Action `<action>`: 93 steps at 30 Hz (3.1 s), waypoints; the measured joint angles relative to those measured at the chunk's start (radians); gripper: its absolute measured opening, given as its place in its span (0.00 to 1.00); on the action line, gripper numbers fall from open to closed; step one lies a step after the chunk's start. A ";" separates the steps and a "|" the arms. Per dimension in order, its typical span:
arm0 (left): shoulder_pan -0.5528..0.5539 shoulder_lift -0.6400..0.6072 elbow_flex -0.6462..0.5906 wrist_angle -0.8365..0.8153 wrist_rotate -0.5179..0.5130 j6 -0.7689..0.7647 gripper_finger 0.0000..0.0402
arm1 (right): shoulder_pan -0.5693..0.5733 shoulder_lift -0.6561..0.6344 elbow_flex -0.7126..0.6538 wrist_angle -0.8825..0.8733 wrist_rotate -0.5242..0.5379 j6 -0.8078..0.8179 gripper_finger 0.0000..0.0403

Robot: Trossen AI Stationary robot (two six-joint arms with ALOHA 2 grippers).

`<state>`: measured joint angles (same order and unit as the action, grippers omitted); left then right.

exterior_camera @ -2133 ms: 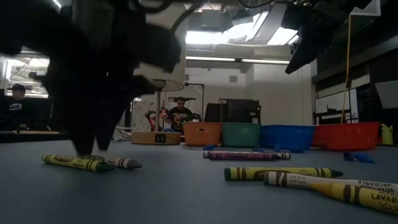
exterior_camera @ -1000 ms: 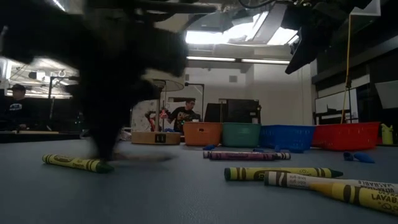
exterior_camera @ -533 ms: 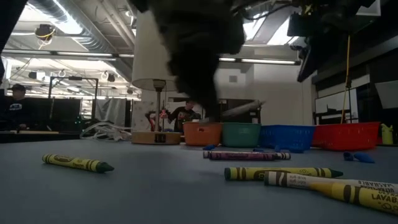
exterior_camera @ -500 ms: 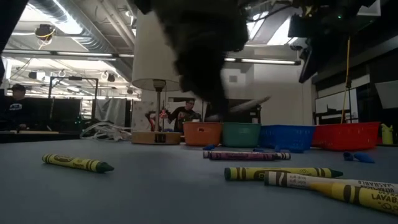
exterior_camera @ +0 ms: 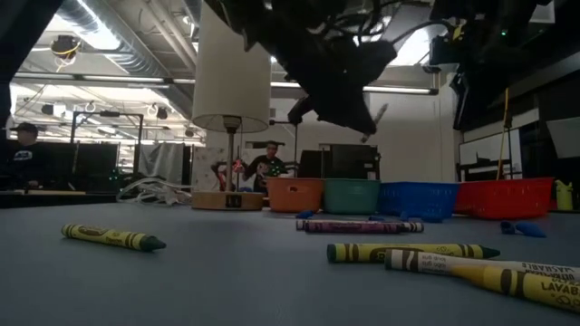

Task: Sort crayons
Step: Put the gray crayon into the green bin, then put the purple crayon into the light orange bin

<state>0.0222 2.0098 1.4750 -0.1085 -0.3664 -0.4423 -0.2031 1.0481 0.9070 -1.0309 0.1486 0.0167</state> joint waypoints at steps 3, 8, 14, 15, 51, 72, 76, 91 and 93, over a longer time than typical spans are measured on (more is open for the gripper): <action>0.042 0.001 0.000 0.001 -0.024 -0.015 0.02 | 0.000 0.000 0.000 0.000 0.000 0.000 0.38; 0.110 0.023 0.001 0.028 -0.027 -0.029 0.02 | 0.000 0.000 0.000 0.006 0.000 0.000 0.38; 0.180 0.063 0.002 0.085 -0.022 -0.055 0.02 | 0.000 0.000 0.000 0.011 0.000 0.000 0.38; 0.189 0.072 0.001 0.091 -0.017 -0.056 0.02 | 0.001 0.000 0.000 0.010 -0.001 0.000 0.38; 0.222 0.106 0.001 0.125 -0.049 -0.044 0.25 | 0.000 0.000 0.000 0.052 -0.016 0.004 0.38; 0.017 0.097 0.000 0.085 0.152 0.135 0.25 | 0.001 0.001 -0.247 0.517 -0.431 0.031 0.38; -0.050 0.097 0.000 0.038 0.152 0.133 0.25 | 0.001 0.001 -0.307 0.615 -0.431 0.063 0.38; -0.263 0.097 0.000 -0.203 0.150 0.082 0.25 | 0.002 0.048 -0.435 1.026 -0.439 0.120 0.38; -0.279 0.097 0.000 -0.228 0.148 0.076 0.25 | 0.002 0.063 -0.435 1.041 -0.439 0.120 0.38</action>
<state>-0.2567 2.1063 1.4754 -0.3364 -0.2186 -0.3662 -0.2016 1.1108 0.4721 0.0100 -0.2903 0.1371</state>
